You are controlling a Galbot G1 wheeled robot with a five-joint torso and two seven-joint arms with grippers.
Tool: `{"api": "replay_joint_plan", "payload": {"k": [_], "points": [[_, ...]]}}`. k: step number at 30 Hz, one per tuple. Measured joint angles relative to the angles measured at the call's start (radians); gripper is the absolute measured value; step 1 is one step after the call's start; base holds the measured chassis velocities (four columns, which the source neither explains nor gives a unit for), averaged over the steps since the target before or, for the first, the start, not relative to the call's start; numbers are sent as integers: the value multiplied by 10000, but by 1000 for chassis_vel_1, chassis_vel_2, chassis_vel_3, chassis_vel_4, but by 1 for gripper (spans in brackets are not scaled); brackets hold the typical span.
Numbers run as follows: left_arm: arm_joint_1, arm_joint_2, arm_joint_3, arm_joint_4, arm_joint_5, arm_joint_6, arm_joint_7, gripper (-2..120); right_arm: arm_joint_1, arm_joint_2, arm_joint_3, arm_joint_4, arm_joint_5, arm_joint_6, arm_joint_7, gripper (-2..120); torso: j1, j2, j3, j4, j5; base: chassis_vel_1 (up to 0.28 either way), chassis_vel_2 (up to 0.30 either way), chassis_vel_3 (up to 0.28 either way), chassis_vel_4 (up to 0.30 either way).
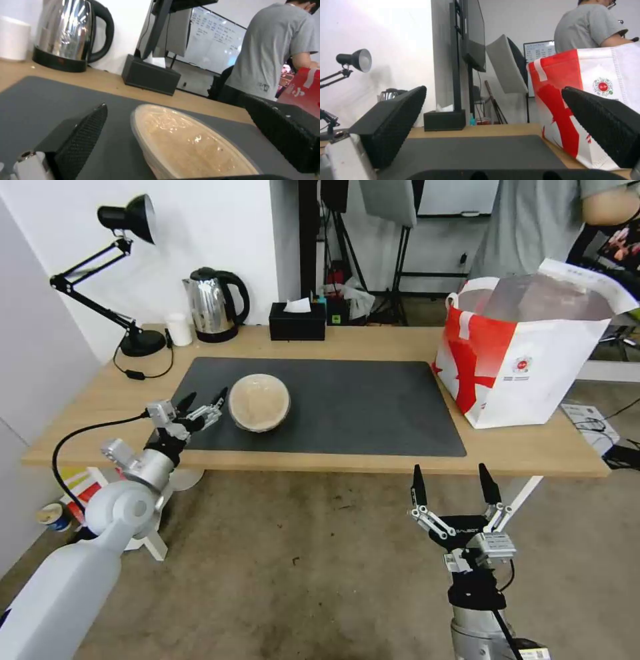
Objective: Pick up the trash from the table and place it into the takeout bag.
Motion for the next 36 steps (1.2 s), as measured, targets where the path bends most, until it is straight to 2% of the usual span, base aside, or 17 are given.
{"api": "replay_joint_plan", "payload": {"k": [8,24,36], "points": [[-575,-234,800,496,-300,91,-132,100,0,-1,0,0,1,0,0,100,1,0,0,0,1,0,0,0,0],[-1401,-532,1855,1258,-424,87,-152,100,0,0,0,0,0,0,0,100,0,0,0,1,1,0,0,0,0],[-1677,-891,2202,1720,-209,52,-52,100,0,0,0,0,1,0,0,100,1,0,0,1,0,0,0,0,0]]}}
